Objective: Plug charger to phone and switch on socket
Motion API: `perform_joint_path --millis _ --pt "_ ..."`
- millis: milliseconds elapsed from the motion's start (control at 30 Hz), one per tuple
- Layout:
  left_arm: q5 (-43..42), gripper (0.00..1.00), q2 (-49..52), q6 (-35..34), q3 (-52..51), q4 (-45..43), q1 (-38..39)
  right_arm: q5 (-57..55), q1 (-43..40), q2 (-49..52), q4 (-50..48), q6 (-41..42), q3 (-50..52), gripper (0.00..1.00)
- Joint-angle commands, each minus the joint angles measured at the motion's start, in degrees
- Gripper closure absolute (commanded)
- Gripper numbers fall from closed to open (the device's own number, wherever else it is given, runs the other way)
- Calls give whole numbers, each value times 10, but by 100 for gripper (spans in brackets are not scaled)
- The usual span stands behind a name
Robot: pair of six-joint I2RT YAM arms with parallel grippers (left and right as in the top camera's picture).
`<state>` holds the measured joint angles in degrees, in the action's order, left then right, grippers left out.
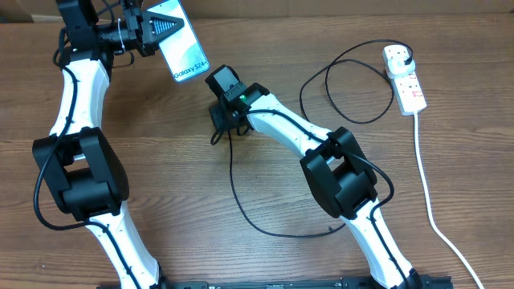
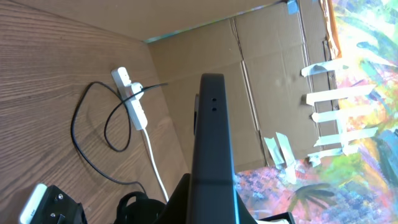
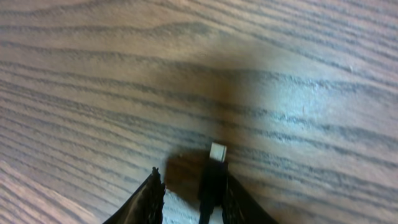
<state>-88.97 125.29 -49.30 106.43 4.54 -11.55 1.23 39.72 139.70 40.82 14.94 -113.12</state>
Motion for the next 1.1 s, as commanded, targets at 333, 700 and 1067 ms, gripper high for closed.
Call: perform_joint_path --millis 333,700,1067 --pt "-16 96 -5 5 8 0 3 3 -18 36 44 76 7 96" --pt "-16 96 -5 5 8 0 3 322 -109 -87 117 -23 -10 96" --pt "-16 96 -5 18 8 2 15 566 -140 -144 121 -50 -10 96"
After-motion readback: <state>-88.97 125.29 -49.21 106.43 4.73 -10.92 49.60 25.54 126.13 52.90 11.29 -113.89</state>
